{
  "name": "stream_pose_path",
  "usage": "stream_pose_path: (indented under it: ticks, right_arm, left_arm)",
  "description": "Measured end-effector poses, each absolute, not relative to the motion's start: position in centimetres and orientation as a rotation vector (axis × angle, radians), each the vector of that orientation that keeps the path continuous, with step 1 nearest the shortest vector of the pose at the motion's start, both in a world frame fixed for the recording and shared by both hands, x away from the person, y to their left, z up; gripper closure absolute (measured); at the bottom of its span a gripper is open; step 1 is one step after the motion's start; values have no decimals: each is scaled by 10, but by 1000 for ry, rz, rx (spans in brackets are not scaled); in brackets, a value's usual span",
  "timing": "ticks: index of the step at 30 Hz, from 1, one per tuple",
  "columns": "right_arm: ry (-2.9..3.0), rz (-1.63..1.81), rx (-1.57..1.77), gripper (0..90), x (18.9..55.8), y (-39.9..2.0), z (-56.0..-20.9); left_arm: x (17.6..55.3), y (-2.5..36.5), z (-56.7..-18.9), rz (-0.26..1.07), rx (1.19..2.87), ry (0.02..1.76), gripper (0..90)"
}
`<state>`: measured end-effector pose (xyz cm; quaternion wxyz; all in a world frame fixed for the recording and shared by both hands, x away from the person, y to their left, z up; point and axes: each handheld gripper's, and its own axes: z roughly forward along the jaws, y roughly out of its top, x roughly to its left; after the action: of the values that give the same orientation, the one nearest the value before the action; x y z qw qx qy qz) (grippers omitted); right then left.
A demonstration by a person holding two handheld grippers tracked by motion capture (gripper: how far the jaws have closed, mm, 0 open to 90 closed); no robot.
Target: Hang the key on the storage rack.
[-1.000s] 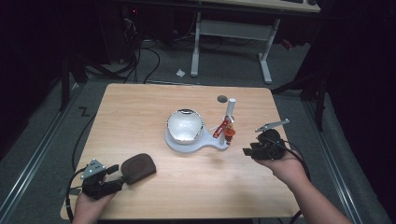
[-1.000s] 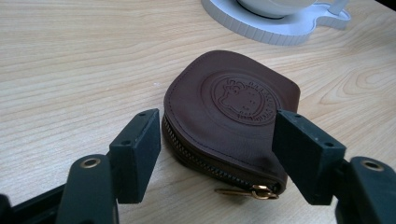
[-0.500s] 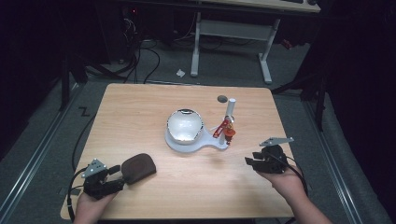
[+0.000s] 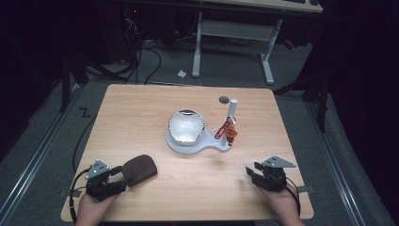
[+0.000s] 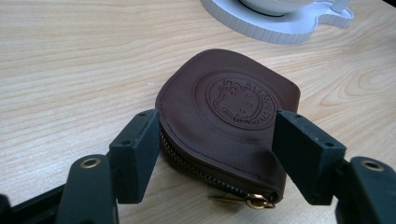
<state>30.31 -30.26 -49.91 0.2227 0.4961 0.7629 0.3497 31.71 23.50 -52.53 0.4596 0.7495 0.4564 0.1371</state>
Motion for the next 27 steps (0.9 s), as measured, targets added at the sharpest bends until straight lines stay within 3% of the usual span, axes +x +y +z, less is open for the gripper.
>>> stream_pose_path:
  ticks: [14, 23, 27]
  right_arm:
    - [2081, 985, 1255, 550, 287, -298, -517]
    - [2086, 1004, 1294, 550, 288, -307, -523]
    - [2097, 1000, 1281, 549, 289, -305, -523]
  left_arm:
    - [324, 232, -521, 385, 1831, 1157, 406]
    - [330, 236, -525, 387, 1791, 1206, 542]
    - [330, 244, -528, 321, 1744, 1234, 569]
